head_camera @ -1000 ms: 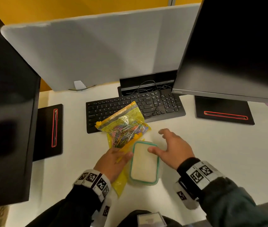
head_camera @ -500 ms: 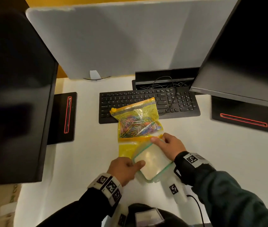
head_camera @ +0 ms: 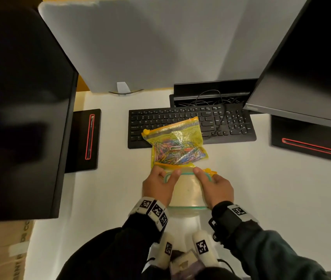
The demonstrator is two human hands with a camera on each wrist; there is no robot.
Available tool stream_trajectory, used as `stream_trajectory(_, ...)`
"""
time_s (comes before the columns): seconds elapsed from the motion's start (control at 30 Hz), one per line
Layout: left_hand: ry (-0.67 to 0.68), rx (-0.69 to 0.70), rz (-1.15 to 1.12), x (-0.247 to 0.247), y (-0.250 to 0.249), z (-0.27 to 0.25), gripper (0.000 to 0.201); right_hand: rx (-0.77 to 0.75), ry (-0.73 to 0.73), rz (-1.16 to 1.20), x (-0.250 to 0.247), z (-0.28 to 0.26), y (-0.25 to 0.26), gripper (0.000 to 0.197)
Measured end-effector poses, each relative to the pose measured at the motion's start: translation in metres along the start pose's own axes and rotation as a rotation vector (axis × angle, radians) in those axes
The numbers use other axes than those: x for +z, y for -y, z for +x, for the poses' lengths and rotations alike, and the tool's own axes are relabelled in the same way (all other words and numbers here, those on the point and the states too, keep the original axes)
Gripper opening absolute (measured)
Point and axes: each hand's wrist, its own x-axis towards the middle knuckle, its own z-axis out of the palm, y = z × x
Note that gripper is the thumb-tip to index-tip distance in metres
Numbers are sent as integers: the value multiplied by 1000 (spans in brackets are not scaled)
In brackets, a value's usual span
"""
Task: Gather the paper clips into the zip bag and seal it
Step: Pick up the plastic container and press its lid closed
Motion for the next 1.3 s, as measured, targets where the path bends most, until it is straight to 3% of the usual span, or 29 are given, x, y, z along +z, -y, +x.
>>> stream_trajectory(0.2, 68, 121, -92, -28, -3, -2, 37, -244, -81, 83, -26, 3, -4, 42)
stream_trajectory(0.23, 71, 118, -126, -32, -5, -1, 41, -251, 2, 152, -32, 3, -3, 37)
stream_trajectory(0.33, 154, 79, -196, -36, -13, 2, 44, -119, 479, 371, -46, -7, 9, 24)
stream_trajectory(0.4, 264, 22, -302, -34, -25, 1, 44, -110, 616, 473, -56, -11, 20, 18)
stream_trajectory(0.47, 262, 68, -316, -34, -32, 2, 40, -203, 530, 560, -70, -10, 34, 10)
stream_trajectory(0.53, 178, 198, -153, -34, -32, 10, 29, -321, 361, 603, -89, -5, 46, 7)
stream_trajectory(0.6, 103, 257, 112, -34, -21, 22, 18, -525, 168, 456, -108, -3, 49, 13)
stream_trajectory(0.63, 99, 234, 212, -33, -14, 28, 17, -652, 52, 266, -114, 0, 45, 16)
stream_trajectory(0.73, 144, 108, 317, -29, 5, 35, 45, -854, -202, -513, -109, 15, 20, 31)
stream_trajectory(0.8, 131, 30, 282, -29, 8, 37, 48, -853, -143, -799, -94, 21, 0, 45)
stream_trajectory(0.87, 118, -11, 251, -34, 7, 36, 32, -863, -89, -929, -84, 23, -14, 51)
stream_trajectory(0.97, 119, 57, 197, -52, -1, 28, 5, -706, 110, -991, -78, 20, -23, 50)
stream_trajectory(1.07, 37, 252, 41, -79, -28, 9, 7, -649, 133, -844, -81, 7, -10, 47)
stream_trajectory(1.13, -38, 386, -77, -90, -53, -10, 12, -742, 73, -587, -82, -8, 10, 46)
stream_trajectory(1.17, -40, 433, -112, -92, -65, -21, 15, -764, 127, -454, -81, -17, 22, 57)
stream_trajectory(1.23, 62, 529, -154, -85, -85, -42, 15, -726, 343, -229, -69, -40, 45, 92)
stream_trajectory(1.3, 228, 636, -159, -73, -96, -58, 14, -715, 487, -62, -50, -52, 56, 101)
